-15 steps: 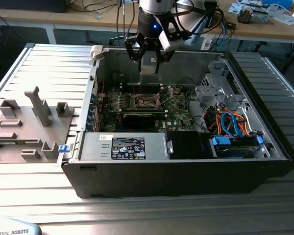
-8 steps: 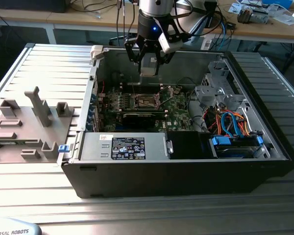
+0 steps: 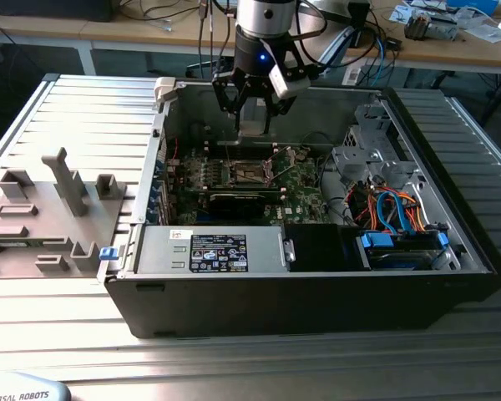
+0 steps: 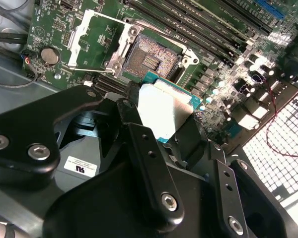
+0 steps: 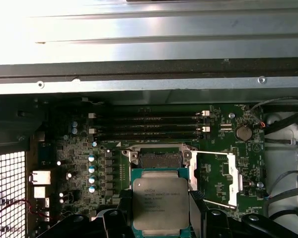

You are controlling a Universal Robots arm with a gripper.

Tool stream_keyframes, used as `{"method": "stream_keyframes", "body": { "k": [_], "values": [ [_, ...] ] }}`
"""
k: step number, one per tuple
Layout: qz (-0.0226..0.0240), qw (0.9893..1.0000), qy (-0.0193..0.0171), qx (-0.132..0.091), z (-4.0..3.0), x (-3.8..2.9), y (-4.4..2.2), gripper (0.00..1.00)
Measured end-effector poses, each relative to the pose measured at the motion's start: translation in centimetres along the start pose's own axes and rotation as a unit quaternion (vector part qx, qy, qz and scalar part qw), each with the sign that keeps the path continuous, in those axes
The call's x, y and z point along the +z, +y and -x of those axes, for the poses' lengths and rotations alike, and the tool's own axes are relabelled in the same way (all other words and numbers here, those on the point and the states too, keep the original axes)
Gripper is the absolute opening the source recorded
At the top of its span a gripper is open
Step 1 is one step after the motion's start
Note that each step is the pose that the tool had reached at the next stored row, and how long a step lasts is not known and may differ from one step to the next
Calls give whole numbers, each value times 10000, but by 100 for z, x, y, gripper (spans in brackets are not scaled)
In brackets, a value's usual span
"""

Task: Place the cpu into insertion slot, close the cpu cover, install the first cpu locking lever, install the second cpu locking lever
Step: 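Place the cpu into insertion slot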

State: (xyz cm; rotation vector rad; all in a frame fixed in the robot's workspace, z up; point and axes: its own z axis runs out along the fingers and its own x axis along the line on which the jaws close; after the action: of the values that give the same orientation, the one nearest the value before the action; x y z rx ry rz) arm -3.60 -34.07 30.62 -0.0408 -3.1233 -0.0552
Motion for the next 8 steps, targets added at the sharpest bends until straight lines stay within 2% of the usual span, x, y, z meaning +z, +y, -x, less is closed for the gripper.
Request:
{"method": "stream_keyframes", "body": {
  "k": [8],
  "values": [
    [0,10000,0,0,0,12,0,54]
  ]
}}
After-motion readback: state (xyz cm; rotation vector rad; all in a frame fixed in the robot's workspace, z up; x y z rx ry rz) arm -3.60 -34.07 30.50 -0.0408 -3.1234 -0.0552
